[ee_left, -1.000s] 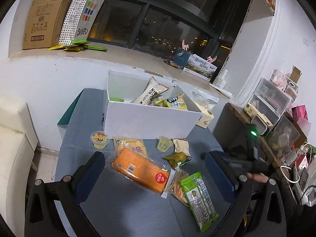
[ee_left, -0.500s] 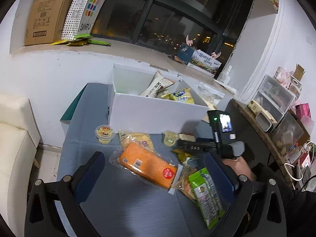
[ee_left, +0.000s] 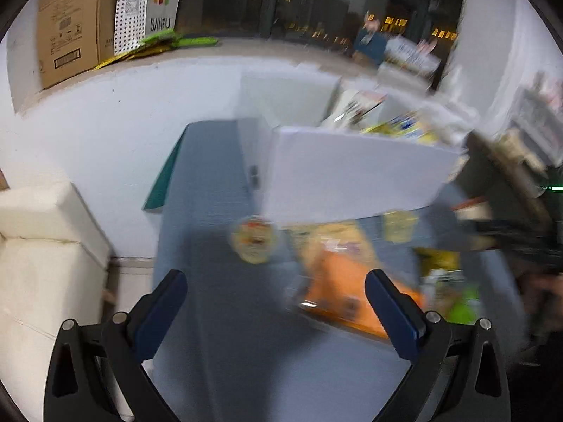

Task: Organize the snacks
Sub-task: 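Grasp the round jelly cup with the left tool while the right tool grasps a beige biscuit packet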

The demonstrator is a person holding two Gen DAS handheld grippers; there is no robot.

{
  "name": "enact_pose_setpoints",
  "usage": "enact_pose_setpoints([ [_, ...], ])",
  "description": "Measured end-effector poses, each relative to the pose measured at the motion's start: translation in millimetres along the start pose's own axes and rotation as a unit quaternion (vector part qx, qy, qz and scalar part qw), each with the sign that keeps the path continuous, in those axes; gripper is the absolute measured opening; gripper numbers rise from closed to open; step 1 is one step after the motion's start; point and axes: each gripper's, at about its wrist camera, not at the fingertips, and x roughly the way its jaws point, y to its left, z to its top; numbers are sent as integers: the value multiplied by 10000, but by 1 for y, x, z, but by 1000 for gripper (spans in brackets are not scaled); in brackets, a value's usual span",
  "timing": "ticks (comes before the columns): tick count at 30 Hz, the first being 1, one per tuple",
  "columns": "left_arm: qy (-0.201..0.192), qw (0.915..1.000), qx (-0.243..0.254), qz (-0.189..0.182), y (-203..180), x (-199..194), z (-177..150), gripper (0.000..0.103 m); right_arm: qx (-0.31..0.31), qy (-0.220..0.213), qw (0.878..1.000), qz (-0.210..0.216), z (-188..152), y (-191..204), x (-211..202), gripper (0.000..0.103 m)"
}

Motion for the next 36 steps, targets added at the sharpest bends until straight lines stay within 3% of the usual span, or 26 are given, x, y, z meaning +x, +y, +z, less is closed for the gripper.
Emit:
enact_pose_setpoints([
  [4, 330, 9993, 163, 82, 10, 38, 12, 102, -43, -318, 9992, 219, -10, -1, -45, 43],
  [9, 468, 9978, 412, 202, 10, 60, 22, 99, -133, -518, 9981, 310, -17, 4, -79, 43],
  [11, 532, 9978, 382, 118, 11, 66, 24, 91, -128, -528, 9978, 382, -23, 4, -84, 43],
  [13, 582, 9977, 360, -36, 12, 71, 25, 64, -127, -520, 9977, 413, -26, 7, -88, 43],
  [15, 786, 9960, 433, -48, 11, 80, 25, 48, -153, -509, 9976, 443, -28, 8, -90, 43],
  [17, 767, 9957, 501, -132, 11, 81, 23, 44, -150, -486, 9974, 515, -30, 10, -89, 43],
  [19, 591, 9968, 474, -272, 13, 73, 20, 37, -208, -510, 9972, 510, -30, 12, -89, 43],
  [28, -423, 9962, 276, -714, 9, -8, 22, 36, -272, -534, 9951, 790, -19, 27, -82, 43],
  [34, -1144, 9857, 129, -1232, -11, -64, 70, 36, -403, -693, 9908, 1093, 24, 49, -77, 43],
  [36, -1275, 9846, 235, -1174, -18, -69, 89, 36, -408, -780, 9891, 1180, 49, 56, -73, 43],
])
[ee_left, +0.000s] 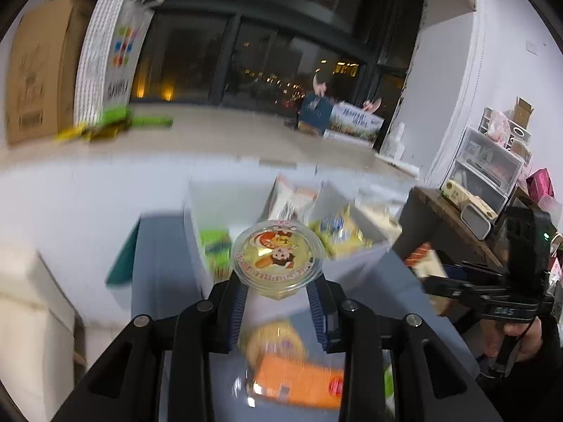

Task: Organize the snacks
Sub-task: 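Grasp the round jelly cup with the left tool while the right tool grasps a beige biscuit packet, then carry the jelly cup and biscuit packet over the box and open both tools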

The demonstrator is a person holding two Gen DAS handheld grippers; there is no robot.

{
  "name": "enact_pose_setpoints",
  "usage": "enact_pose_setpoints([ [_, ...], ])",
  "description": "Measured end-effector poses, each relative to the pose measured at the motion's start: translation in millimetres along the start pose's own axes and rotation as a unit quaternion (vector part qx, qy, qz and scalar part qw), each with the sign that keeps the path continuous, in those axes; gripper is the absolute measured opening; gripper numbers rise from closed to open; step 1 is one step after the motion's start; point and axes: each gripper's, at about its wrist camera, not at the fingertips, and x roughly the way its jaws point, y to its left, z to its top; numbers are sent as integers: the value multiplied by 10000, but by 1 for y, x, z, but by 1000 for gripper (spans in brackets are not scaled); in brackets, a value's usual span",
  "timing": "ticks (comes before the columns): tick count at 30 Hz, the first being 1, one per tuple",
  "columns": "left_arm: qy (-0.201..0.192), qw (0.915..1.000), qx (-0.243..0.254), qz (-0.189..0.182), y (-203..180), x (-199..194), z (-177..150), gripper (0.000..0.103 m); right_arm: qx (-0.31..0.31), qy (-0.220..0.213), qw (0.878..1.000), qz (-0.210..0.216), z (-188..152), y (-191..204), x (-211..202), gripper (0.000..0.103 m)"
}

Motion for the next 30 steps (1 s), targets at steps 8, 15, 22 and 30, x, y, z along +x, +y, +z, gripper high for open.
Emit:
enact_pose_setpoints([
  [8, 179, 9996, 149, 126, -10, 57, 59, 36, 57, 58, 9999, -91, 87, -8, 66, 43],
  [15, 561, 9965, 259, 570, -2, 100, 55, 66, 347, 194, 9992, 21, 112, -32, 109, 54],
  [22, 625, 9947, 91, 807, 13, 102, 43, 103, 884, 175, 9959, 3, 108, -61, 112, 103],
  [30, 466, 9957, 178, 784, 4, 80, 45, 103, 555, -113, 9984, 34, 103, -44, 84, 103],
])
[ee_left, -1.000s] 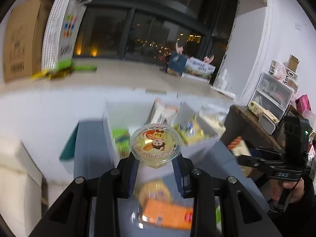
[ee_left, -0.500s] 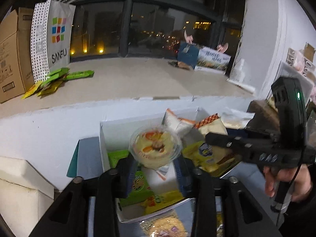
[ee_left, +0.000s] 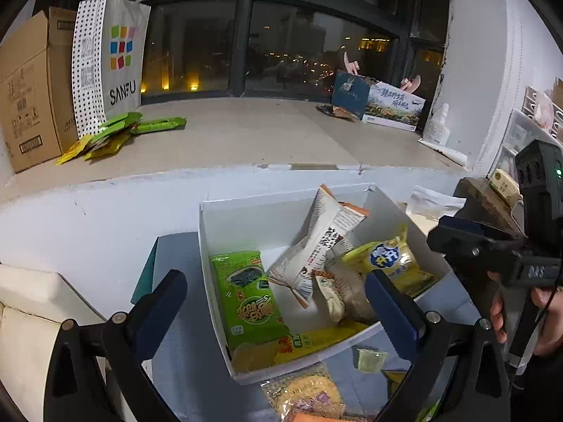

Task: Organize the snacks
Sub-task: 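Carry the jelly cup and biscuit packet over the box and open both tools, then move both tools back down to the snacks beside the box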

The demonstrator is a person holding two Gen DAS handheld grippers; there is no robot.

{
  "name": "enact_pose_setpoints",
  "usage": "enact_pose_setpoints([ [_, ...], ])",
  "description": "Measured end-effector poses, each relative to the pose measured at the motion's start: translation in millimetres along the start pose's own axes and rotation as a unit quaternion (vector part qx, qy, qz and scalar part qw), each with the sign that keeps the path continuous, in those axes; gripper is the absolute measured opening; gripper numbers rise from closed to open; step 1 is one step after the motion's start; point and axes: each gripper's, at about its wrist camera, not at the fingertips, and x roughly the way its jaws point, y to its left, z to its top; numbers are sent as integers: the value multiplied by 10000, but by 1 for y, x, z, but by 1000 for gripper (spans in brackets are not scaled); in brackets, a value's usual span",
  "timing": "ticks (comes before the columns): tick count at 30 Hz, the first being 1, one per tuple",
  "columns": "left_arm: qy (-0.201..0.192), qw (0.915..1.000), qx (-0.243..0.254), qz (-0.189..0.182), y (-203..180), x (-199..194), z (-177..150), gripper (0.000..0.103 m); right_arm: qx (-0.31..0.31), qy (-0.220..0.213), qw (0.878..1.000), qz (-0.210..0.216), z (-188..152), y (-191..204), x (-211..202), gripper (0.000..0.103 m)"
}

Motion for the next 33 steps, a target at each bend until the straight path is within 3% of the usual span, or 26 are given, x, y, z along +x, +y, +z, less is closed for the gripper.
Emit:
enact_pose_setpoints([
  [5, -131, 9999, 40, -68, -13, -24, -12, 103, -194, -144, 9995, 200, -21, 16, -28, 103],
  [11, -356, 9988, -138, -297, -25, -65, -60, 103, -336, -240, 9977, 538, -76, 24, -66, 103],
  [18, -365, 9973, -508, -385, -28, -98, -115, 103, -312, -30, 9987, 408, -145, 15, -88, 103],
  [24, -327, 9953, -776, -468, -28, -110, -136, 103, -344, 395, 9985, 143, -172, 5, -66, 103],
  [27, -301, 9954, -771, -481, -30, -112, -140, 103, -618, 537, 9965, -168, -171, 10, -46, 103],
  [33, -182, 9964, -686, -460, -36, -110, -148, 103, -804, 922, 9919, -344, -160, 14, 15, 103],
])
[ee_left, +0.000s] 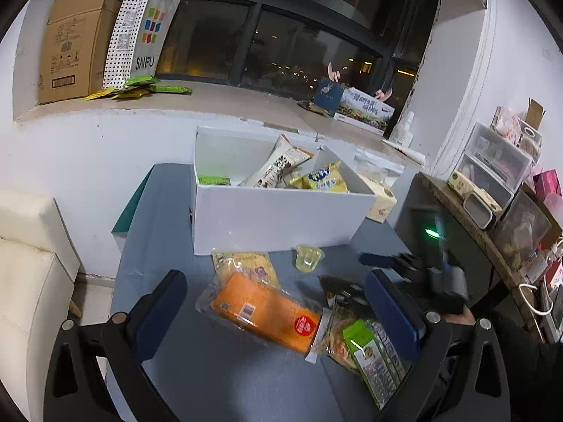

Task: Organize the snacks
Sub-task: 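Move both tools back down to the snacks beside the box, then grasp the clear jelly cup with the right tool while the left tool grasps the cartoon-printed bread bag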

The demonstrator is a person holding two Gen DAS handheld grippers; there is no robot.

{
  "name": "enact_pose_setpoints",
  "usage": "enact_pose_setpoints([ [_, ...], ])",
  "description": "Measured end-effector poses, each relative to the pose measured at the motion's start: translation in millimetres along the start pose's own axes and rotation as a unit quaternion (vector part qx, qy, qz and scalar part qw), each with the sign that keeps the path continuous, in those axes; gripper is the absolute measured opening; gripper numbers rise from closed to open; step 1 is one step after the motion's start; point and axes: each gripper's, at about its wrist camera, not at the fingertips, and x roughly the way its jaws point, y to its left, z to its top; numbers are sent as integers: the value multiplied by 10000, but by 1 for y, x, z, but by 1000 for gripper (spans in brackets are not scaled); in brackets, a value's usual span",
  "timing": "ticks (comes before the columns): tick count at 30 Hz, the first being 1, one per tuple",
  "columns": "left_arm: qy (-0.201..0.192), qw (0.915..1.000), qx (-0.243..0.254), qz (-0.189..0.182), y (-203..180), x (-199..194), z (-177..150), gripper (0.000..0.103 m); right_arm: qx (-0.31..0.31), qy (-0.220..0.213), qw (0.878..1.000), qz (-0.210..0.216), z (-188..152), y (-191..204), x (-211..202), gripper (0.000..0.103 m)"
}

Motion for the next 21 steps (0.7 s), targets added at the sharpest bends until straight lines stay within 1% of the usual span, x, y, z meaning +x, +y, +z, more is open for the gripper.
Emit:
enact_pose_setpoints([
  [3, 74, 9999, 35, 61, 1, 3, -5, 103, 64, 264, 9995, -143, 10, -3, 28, 103],
  [7, 190, 9998, 2, 69, 4, 10, -10, 103, 183, 445, 9987, -190, 19, -8, 52, 103],
  [8, 226, 9997, -2, 90, 5, 12, -11, 103, 228, 517, 9982, -217, 21, -10, 58, 97],
  [9, 246, 9996, -4, 105, 6, 14, -12, 103, 265, 589, 9977, -183, 24, -11, 63, 89],
  [10, 276, 9996, -2, 116, 6, 16, -12, 103, 248, 629, 9975, -196, 25, -12, 66, 84],
  [11, 304, 9995, -4, 125, 7, 18, -13, 103, 148, 588, 9978, -254, 27, -10, 67, 73],
  [12, 336, 9993, -6, 139, 7, 21, -13, 103, -9, 604, 9978, -273, 29, -8, 67, 52],
  [13, 378, 9992, 0, 165, 7, 24, -13, 103, -62, 648, 9974, -312, 29, -7, 68, 50],
  [16, 490, 9985, 56, 240, 7, 33, -14, 103, -16, 630, 9978, -186, 27, -7, 63, 50],
  [19, 694, 9971, 96, 313, 6, 47, -11, 103, -29, 476, 9987, -172, 23, -8, 49, 50],
  [21, 820, 9958, 187, 349, 4, 61, -7, 103, 83, 327, 9994, -28, 19, -13, 31, 50],
])
